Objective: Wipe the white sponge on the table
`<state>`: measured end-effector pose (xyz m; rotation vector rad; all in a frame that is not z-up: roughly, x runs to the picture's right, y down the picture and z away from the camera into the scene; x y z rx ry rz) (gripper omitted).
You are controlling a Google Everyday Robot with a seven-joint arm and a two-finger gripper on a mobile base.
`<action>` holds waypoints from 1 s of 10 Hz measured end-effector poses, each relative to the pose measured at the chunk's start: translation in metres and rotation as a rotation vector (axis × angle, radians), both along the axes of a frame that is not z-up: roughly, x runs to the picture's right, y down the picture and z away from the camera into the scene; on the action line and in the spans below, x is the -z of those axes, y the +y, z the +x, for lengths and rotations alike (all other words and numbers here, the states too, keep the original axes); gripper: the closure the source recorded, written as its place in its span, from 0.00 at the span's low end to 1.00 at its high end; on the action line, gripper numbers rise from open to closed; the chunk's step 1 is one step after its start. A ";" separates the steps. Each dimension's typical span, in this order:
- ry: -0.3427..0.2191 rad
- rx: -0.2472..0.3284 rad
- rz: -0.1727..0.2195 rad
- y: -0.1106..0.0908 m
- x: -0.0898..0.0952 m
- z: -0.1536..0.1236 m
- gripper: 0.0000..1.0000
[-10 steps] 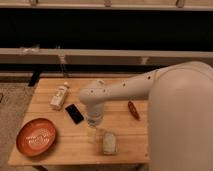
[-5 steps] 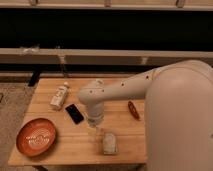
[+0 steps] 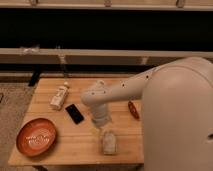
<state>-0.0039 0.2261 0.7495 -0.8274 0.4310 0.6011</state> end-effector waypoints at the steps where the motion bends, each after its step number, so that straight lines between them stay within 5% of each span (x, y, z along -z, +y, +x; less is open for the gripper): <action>1: 0.047 -0.026 -0.003 0.003 0.000 0.007 0.20; 3: 0.199 -0.129 0.006 0.010 -0.004 0.029 0.20; 10: 0.235 -0.220 0.009 0.032 -0.021 0.030 0.20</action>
